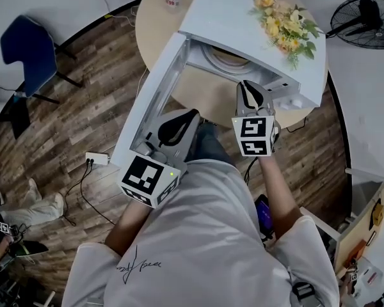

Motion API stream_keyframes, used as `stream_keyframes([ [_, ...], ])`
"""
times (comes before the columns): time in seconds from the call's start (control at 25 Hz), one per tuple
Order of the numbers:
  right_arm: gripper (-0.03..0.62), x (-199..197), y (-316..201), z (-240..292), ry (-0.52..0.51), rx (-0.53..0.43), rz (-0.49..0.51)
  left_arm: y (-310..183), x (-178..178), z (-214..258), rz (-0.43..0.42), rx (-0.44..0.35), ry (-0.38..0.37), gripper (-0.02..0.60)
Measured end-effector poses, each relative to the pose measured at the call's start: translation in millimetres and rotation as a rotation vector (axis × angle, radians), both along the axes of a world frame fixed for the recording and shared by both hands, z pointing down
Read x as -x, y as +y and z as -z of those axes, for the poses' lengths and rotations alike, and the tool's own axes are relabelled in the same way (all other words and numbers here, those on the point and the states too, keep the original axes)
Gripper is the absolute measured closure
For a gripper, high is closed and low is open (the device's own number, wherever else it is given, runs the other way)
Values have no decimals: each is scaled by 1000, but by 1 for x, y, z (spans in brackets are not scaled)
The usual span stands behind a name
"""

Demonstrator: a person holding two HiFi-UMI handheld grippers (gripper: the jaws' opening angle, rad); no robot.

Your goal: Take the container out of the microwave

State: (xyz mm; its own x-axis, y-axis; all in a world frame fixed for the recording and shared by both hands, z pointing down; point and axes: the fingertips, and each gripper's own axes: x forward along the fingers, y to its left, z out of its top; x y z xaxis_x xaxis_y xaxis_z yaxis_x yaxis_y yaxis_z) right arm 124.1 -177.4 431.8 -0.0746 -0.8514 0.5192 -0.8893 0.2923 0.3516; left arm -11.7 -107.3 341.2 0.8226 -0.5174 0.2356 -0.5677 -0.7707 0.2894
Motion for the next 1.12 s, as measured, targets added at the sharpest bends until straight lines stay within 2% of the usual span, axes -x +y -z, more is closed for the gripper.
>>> stream_keyframes([
  [0.28, 525, 0, -21, -25, 157, 40, 75, -1, -5, -9, -24, 9, -32, 584],
  [0.4, 516, -3, -30, -35, 218, 56, 81, 3, -10, -13, -59, 22, -43, 584],
  [0.72, 459, -10, -61, -63, 352, 94, 109, 2, -11, -20, -74, 51, -50, 584],
  [1.12, 427, -28, -96, -97, 505, 139, 102, 2, -9, -30, -47, 92, -62, 584],
])
